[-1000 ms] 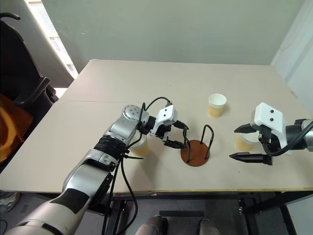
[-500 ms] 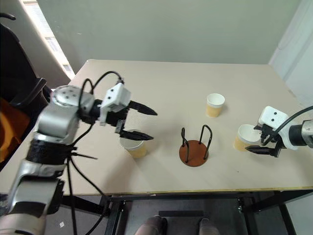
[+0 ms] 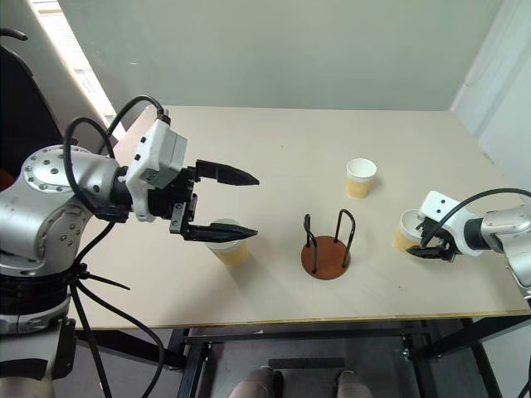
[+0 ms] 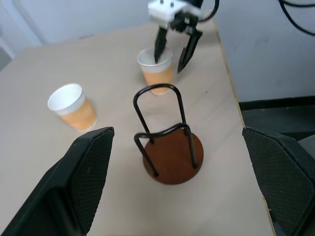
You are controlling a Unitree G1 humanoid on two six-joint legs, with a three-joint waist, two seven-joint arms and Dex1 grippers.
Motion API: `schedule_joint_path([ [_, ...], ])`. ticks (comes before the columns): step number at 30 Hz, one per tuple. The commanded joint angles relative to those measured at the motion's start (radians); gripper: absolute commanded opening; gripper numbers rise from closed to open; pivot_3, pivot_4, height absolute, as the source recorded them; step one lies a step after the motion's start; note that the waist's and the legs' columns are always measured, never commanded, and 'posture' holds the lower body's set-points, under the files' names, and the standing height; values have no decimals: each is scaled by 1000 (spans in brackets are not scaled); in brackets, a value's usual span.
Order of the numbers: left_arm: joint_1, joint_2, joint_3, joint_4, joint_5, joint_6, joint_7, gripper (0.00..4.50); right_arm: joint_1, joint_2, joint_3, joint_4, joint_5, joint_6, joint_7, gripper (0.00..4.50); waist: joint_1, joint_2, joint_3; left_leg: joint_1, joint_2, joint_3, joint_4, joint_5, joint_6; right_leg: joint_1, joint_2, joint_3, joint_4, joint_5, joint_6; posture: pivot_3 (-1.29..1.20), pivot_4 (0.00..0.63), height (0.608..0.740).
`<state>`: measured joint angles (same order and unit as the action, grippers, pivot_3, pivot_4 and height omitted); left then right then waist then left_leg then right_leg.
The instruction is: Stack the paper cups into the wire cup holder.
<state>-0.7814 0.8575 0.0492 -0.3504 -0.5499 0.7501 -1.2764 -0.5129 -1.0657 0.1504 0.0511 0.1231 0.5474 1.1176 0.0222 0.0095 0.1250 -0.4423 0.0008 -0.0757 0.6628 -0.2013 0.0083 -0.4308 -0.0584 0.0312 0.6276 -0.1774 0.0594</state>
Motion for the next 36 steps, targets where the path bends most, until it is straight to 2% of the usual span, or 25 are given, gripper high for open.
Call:
schedule_joint_path([
  [1,0,24,22,-30,-26,5,29,4500,-40,13,7,3,-23,-22,8,1738,-1,0,0,0,0,0,0,0,0,0,0,0,0,0,0,0,150,740],
  [5,1,38,20,-27,-38,1,49,4500,-66,25,20,24,-40,-42,24,256,-1,0,0,0,0,0,-1,-1,-1,0,0,0,0,0,-1,0,150,740],
  [6,1,42,19,-25,-38,-1,54,4500,-75,25,20,31,-47,-49,29,24,-1,0,0,0,0,0,-1,-2,-2,0,0,0,0,-1,-1,0,150,740],
  [10,12,74,29,-8,-33,-16,57,4500,-132,-21,-21,-9,14,-49,148,24,-1,1,1,0,0,0,-1,-3,-4,-1,0,0,0,-1,-2,0,150,740],
  [14,27,102,38,11,-29,-35,64,4500,-282,-47,-73,-76,150,17,292,24,-5,3,2,-2,0,0,-3,-4,-5,-4,1,0,0,-3,-4,0,150,740],
  [18,47,109,44,4,-40,-44,73,4500,-473,2,-77,-116,298,92,411,24,-12,3,2,-2,0,0,-6,-3,-6,-6,2,0,0,-6,-8,0,150,740],
  [22,63,111,59,0,-55,-48,81,4500,-540,43,-16,-173,379,122,490,24,-12,1,1,-1,1,-2,-10,-2,-8,-6,4,-2,0,-10,-14,0,150,740],
  [27,81,129,82,-14,-79,-45,79,4500,-542,69,94,-195,361,50,497,24,-12,1,1,-1,1,-2,-11,-1,-10,-8,3,-2,1,-11,-16,0,150,740],
  [30,87,139,92,-23,-87,-39,82,4500,-543,87,151,-170,296,-15,497,24,-12,1,1,-1,2,-3,-13,-1,-10,-8,3,-2,2,-11,-16,0,150,740],
  [36,108,155,105,-43,-107,-22,105,4500,-537,108,207,-135,246,-94,497,24,-14,1,1,-1,2,-3,-14,-1,-10,-10,3,-2,5,-11,-17,0,150,740],
])
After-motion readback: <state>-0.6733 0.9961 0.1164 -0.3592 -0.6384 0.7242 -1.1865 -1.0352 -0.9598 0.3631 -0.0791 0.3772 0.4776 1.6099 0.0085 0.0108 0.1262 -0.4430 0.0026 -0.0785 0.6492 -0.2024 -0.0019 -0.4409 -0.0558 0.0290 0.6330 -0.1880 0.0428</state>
